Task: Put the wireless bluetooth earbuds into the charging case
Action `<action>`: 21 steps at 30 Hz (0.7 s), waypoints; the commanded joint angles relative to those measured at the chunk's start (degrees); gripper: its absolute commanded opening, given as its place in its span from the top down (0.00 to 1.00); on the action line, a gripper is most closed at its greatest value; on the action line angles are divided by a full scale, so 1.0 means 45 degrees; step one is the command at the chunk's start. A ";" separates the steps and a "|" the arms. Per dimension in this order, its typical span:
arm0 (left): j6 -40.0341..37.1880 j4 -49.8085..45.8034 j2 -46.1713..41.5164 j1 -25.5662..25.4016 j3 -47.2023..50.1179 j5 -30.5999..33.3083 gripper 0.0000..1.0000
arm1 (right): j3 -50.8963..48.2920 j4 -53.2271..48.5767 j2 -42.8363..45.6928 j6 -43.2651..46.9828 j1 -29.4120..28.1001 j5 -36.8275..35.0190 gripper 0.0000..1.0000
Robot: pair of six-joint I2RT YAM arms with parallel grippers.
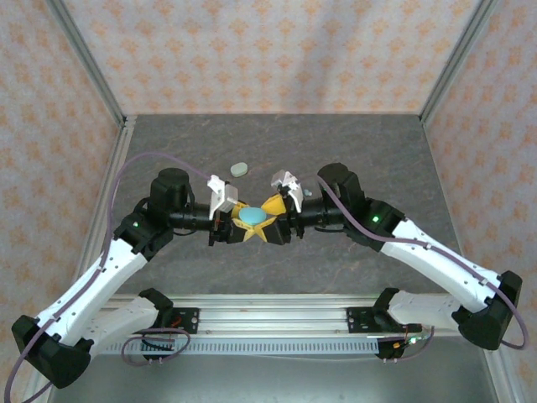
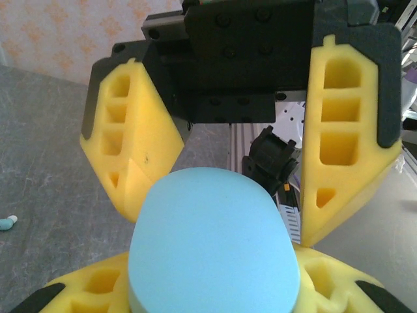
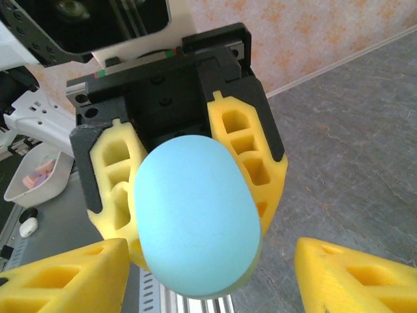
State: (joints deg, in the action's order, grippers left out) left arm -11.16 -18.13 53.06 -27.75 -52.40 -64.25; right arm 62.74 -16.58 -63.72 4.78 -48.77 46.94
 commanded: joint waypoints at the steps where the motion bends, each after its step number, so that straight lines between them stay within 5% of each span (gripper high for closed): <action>1: -0.0312 -0.0161 0.0045 -0.0108 -0.0461 -0.0449 0.86 | 0.0427 -0.0123 -0.0131 0.0558 -0.0094 -0.0321 0.36; 10: -0.0616 -0.0463 0.0339 -0.0130 -0.0601 -0.0663 0.86 | 0.0569 0.0419 -0.0234 -0.0030 -0.0118 -0.0798 0.65; 21: -0.0964 -0.0871 0.0343 -0.0126 -0.0747 -0.0779 0.86 | 0.0335 0.1792 -0.0295 -0.2387 0.0323 -0.0987 0.66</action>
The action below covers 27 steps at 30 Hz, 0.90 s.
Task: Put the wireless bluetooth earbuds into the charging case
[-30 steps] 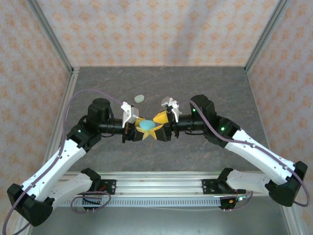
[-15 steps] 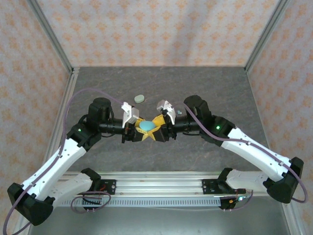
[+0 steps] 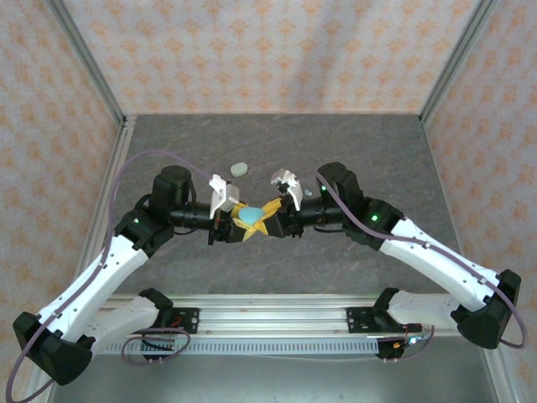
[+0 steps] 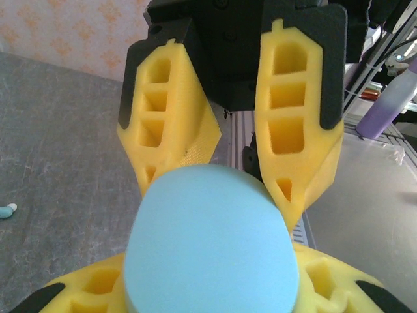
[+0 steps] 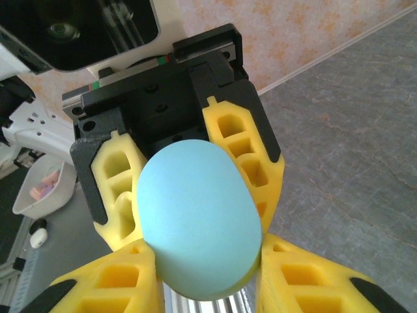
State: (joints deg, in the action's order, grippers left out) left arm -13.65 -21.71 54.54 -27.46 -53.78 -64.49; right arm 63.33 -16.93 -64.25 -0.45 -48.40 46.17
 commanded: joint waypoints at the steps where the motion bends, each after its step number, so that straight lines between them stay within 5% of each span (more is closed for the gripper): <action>1: -0.0436 -0.0096 -0.0007 -0.0186 -0.0414 -0.0728 0.86 | 0.0168 0.1992 -0.0170 -0.1476 0.0310 -0.0860 0.65; 18: -0.0474 -0.0039 -0.0324 -0.0201 -0.0074 -0.0357 0.87 | -0.0122 0.1876 0.0403 -0.2575 0.0741 -0.2767 0.50; 27: -0.0283 0.0552 -0.0354 -0.0189 0.0358 0.0284 0.88 | -0.0382 0.2146 0.0992 -0.3093 0.0766 -0.2199 0.42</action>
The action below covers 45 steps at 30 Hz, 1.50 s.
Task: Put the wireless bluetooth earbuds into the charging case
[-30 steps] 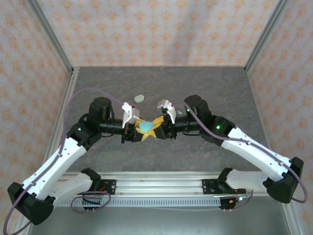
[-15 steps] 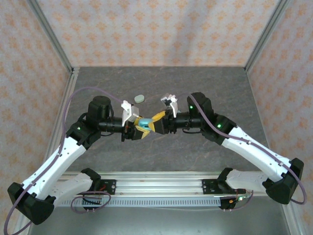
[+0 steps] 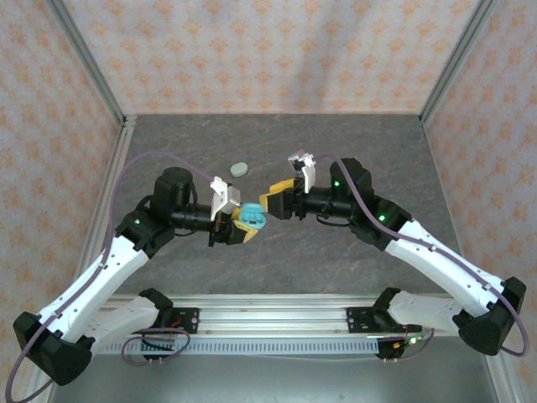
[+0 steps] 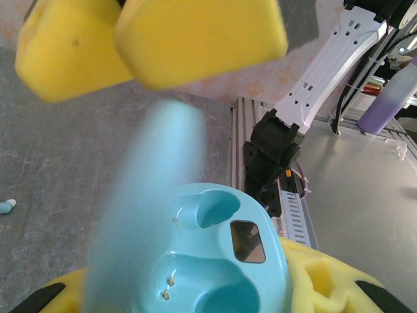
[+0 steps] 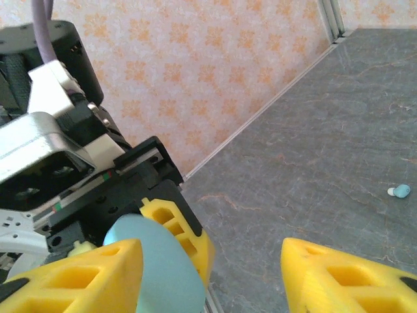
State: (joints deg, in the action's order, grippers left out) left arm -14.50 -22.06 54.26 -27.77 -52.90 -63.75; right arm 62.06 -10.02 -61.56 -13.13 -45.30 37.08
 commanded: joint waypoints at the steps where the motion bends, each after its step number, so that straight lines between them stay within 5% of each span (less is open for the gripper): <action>1: -0.0069 0.0691 -0.0290 -0.0118 0.0200 0.0175 0.88 | -0.0102 0.0598 0.0469 -0.0315 0.0066 -0.0143 0.41; 9: 0.0127 0.0933 -0.0339 -0.0099 0.0367 0.0552 0.89 | -0.0132 0.0302 0.0768 -0.0169 0.0066 -0.0033 0.40; 14: 0.0219 0.0962 -0.0378 -0.0096 0.0360 0.0552 0.90 | -0.0266 -0.0445 0.0692 0.0991 -0.0063 0.0822 0.34; 28: 0.0352 0.0919 -0.0398 -0.0084 0.0324 0.0494 0.91 | 0.0447 -0.2314 -0.0352 0.3752 -0.1096 0.0117 0.25; 37: 0.0235 0.0858 -0.0473 -0.0076 0.0402 0.0514 0.92 | 0.0866 -0.2171 -0.0422 0.3408 -0.1049 -0.1705 0.26; 45: 0.0223 0.0876 -0.0554 -0.0093 0.0429 0.0436 0.92 | 0.0682 -0.1509 -0.0519 0.3233 -0.0986 -0.1712 0.30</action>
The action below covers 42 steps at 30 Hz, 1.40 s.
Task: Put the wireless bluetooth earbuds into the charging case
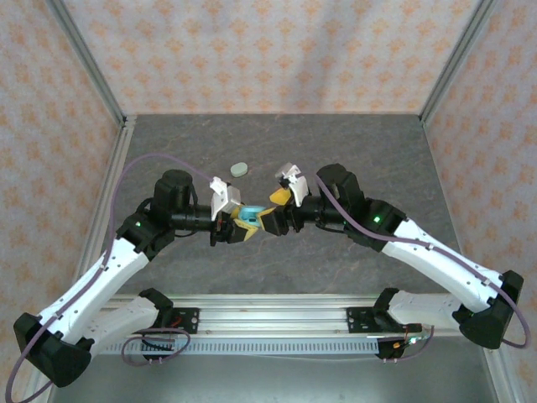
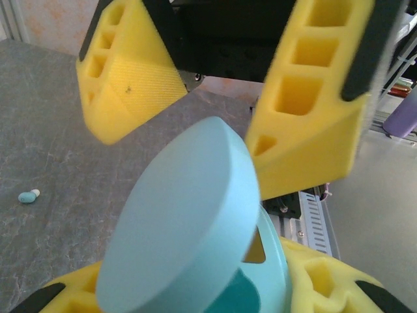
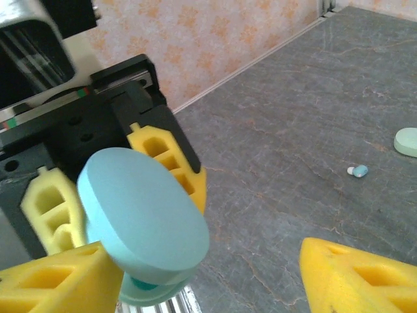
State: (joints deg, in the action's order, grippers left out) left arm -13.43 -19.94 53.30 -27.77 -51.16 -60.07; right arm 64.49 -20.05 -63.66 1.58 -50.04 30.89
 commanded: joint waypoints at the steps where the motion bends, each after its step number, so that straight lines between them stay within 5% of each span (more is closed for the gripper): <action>1: -0.0004 0.0392 -0.0340 -0.0097 0.0057 -0.0417 0.91 | 0.0038 0.0954 -0.0035 -0.0002 0.0066 -0.0196 0.31; 8: -0.0077 0.0220 -0.0299 -0.0096 -0.0021 -0.0634 0.91 | -0.0466 0.2043 0.0015 0.0783 0.0049 0.0472 0.44; 15: -0.0139 0.0062 -0.0300 -0.0076 -0.0063 -0.0645 0.90 | -0.0464 0.2249 -0.0053 0.1911 -0.0120 0.0768 0.71; 25: -0.0001 -0.0024 -0.0260 -0.0079 -0.0175 0.0016 0.87 | -0.0522 0.2541 0.0115 0.2683 -0.0476 0.0670 0.85; 32: 0.0704 0.0461 -0.0737 -0.0061 0.0188 0.1083 0.57 | -0.0708 0.2306 0.0715 0.3713 -0.0591 -0.0491 0.92; 42: 0.1324 0.1308 -0.0884 -0.0041 0.0509 0.1270 0.36 | -0.0684 0.2116 0.0943 0.3828 -0.0593 -0.0516 0.97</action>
State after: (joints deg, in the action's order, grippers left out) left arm -8.56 -16.67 50.06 -28.36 -49.28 -56.69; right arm 61.25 -11.09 -60.69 17.96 -52.14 28.18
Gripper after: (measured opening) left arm 0.623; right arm 0.077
